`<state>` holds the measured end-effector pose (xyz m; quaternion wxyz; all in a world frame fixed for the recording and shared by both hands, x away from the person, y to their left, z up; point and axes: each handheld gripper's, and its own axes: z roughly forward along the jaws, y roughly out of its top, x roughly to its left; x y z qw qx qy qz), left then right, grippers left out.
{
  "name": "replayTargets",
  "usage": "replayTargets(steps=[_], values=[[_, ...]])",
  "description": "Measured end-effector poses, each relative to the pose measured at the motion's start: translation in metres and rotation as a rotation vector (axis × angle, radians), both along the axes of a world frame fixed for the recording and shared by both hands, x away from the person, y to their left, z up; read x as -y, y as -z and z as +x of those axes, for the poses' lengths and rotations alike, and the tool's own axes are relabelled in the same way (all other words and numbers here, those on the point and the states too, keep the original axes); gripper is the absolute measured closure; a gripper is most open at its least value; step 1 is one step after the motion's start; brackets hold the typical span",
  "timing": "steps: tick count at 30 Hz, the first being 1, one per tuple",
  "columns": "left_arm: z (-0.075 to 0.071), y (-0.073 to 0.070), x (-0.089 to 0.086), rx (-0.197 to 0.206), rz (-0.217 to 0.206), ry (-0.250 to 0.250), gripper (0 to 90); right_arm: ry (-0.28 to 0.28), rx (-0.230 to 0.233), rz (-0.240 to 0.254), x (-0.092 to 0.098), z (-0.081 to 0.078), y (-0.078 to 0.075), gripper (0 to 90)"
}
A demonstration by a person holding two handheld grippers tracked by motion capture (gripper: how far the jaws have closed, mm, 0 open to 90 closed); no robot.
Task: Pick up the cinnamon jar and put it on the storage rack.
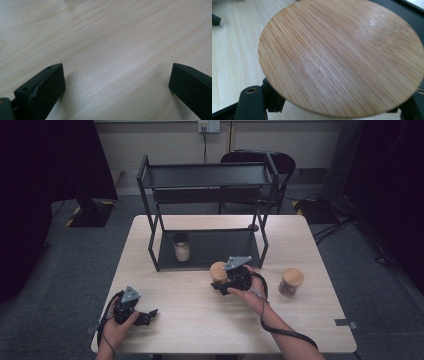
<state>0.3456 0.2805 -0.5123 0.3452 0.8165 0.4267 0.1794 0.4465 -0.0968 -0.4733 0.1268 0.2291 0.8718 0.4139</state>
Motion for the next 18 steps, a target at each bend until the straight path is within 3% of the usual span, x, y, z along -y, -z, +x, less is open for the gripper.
replayTargets(steps=[18], values=[[0.0,0.0,0.0,0.0,0.0,0.0,0.2,0.015,0.002,-0.008,-0.008,0.016,-0.003,24.8]])
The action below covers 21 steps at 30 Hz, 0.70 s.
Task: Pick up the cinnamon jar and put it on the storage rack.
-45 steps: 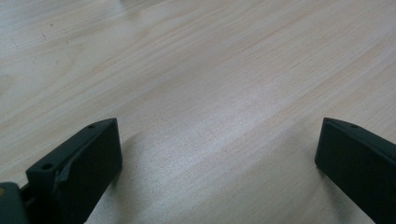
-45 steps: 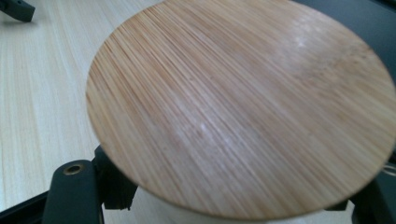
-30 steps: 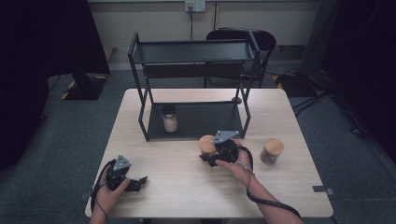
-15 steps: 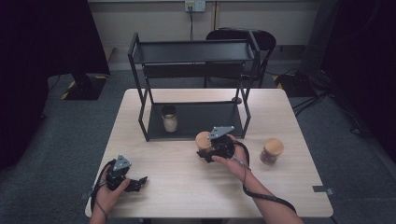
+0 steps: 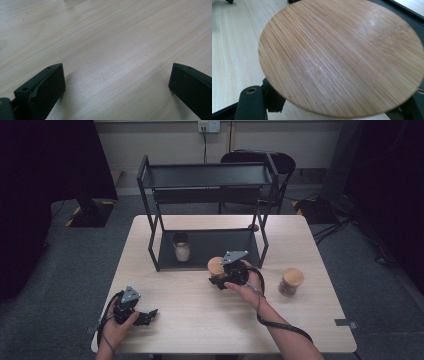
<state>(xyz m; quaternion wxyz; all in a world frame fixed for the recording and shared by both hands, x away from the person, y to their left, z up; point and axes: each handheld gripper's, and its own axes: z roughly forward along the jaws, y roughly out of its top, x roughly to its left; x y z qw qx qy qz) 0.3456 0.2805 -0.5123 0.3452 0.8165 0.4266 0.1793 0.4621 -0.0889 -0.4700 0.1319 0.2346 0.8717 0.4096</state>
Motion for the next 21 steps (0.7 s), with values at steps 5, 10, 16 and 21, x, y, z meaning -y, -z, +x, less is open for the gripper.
replayTargets(steps=[5,10,16,21], values=[[0.0,0.0,0.0,0.0,0.0,0.0,0.2,0.002,0.0,0.005,-0.002,0.002,-0.001,24.8],[0.0,0.0,0.0,0.0,0.0,0.0,0.2,0.003,0.003,0.008,-0.005,0.005,-0.004,24.8],[0.0,0.0,0.0,0.0,0.0,0.0,0.2,0.005,0.0,0.011,-0.008,0.009,-0.007,24.8],[0.0,0.0,0.0,0.0,0.0,0.0,0.2,0.006,0.002,0.014,-0.01,0.012,-0.007,24.8]])
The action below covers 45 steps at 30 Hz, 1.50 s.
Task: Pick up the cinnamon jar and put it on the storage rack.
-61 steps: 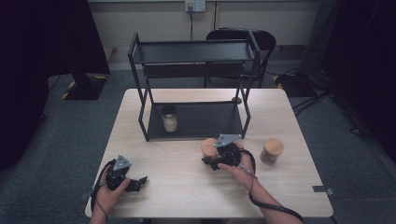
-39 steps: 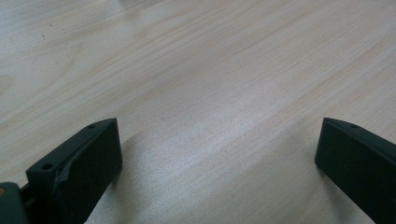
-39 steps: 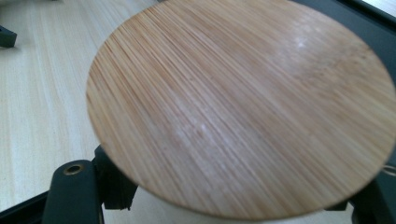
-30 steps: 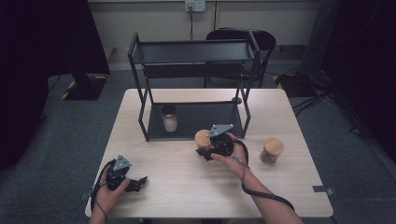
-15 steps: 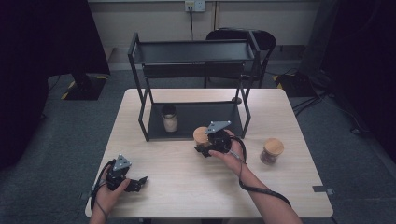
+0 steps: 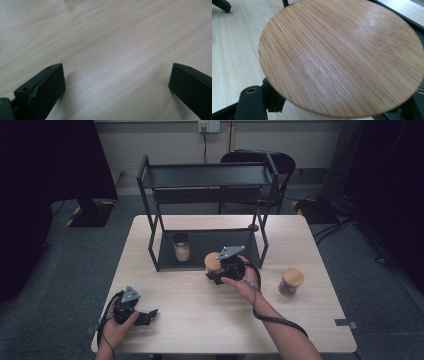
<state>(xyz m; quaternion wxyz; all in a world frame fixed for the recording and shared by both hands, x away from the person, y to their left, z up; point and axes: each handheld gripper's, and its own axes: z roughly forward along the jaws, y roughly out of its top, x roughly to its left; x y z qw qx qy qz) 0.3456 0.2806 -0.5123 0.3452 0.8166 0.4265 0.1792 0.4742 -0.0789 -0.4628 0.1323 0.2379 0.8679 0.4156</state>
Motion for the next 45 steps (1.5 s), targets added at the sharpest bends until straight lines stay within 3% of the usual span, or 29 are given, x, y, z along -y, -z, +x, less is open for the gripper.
replayTargets(steps=[45], values=[[0.0,0.0,0.0,0.0,0.0,0.0,0.2,0.05,0.005,-0.009,-0.01,0.031,-0.009,24.8]])
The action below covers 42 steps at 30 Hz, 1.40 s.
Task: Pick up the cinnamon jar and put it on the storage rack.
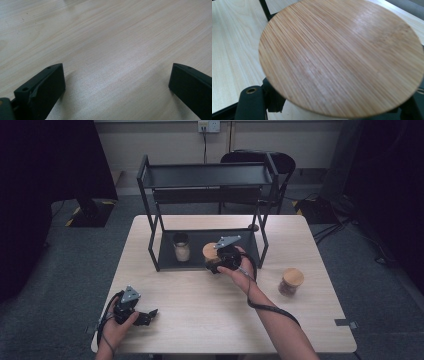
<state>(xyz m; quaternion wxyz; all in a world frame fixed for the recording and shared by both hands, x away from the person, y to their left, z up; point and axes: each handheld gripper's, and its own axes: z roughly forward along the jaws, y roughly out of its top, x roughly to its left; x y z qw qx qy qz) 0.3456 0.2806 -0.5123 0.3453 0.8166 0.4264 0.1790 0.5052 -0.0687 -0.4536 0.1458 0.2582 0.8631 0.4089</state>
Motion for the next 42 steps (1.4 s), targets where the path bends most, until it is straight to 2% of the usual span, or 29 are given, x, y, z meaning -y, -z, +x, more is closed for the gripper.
replayTargets(steps=[32,42], values=[[0.0,0.0,0.0,0.0,0.0,0.0,0.2,0.027,0.001,-0.018,-0.01,0.019,0.004,24.9],[0.0,0.0,0.0,0.0,0.0,0.0,0.2,0.038,0.001,-0.009,-0.013,0.024,0.005,24.8]])
